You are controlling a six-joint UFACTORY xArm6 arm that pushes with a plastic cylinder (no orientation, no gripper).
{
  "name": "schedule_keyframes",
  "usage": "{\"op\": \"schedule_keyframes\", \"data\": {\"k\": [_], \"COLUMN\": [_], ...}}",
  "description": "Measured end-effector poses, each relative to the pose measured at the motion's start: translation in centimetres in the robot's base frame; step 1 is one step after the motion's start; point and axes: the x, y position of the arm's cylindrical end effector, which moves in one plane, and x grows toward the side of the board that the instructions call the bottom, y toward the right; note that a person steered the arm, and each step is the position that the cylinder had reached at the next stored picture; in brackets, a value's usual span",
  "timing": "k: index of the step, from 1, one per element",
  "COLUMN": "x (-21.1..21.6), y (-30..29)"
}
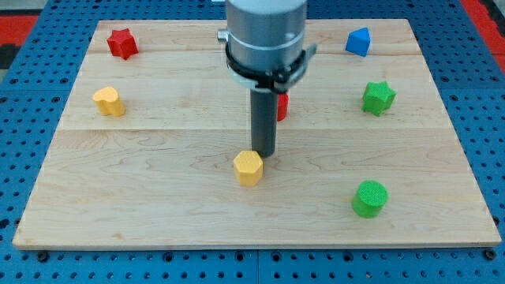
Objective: Push the red circle to the left
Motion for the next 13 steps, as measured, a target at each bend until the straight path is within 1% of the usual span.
{"op": "schedule_keyframes", "data": {"k": [1, 2, 4, 5, 6, 7, 8, 9, 10, 11, 12, 13], "x": [1.6, 2.4, 3.1, 5.9, 6.4, 3.0, -4.2, -8.3, -8.7, -9.0, -11.5, -13.3], "y": [-3.6, -3.5, 3.8, 4.8, 9.4, 7.5, 7.3, 5.9, 0.9, 0.3, 4.2, 2.2]}}
